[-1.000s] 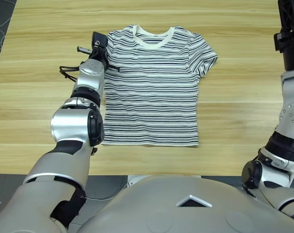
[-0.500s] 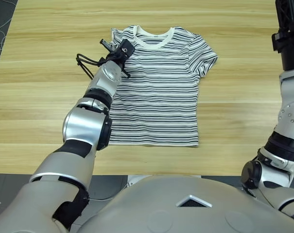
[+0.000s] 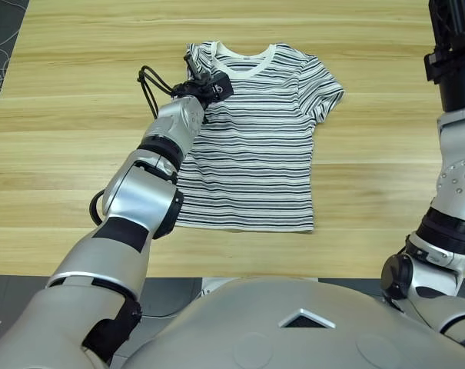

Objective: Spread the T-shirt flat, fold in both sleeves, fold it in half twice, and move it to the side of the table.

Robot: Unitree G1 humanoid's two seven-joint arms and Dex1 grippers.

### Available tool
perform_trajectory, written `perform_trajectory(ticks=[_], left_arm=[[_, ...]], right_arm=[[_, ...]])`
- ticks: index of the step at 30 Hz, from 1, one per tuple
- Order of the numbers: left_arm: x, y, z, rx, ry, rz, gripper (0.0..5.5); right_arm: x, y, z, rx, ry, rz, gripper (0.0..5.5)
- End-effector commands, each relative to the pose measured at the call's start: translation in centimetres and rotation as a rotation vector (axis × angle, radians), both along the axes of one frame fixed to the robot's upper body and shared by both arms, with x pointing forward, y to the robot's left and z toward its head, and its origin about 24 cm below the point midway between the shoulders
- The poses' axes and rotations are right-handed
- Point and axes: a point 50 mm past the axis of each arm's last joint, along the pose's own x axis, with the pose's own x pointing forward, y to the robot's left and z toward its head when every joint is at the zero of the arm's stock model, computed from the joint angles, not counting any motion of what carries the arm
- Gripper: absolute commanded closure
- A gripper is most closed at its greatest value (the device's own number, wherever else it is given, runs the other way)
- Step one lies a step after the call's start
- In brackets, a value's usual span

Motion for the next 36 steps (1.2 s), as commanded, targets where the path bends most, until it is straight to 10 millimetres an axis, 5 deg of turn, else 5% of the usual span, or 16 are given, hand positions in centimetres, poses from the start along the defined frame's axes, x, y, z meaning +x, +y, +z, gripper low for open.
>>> perform_trajectory(ticks=[1,6,29,36], left_arm=[[-4.1,1.5,-5.3,0.121,0.301,-0.006,5.36],[-5.2,2.3,-6.2,0.188,0.409,-0.032,5.36],[-4.1,1.6,-5.1,0.060,0.334,-0.008,3.07],[-2.1,-0.5,-2.4,-0.142,0.257,-0.077,2.98]], right_arm=[[0.2,0.4,0.3,0.008,-0.010,0.015,3.66],[0.2,0.5,0.3,0.011,-0.010,0.016,3.66],[0.5,0.1,-0.1,0.011,-0.001,0.015,3.66],[0.6,0.2,-0.3,0.011,0.003,0.023,3.66]])
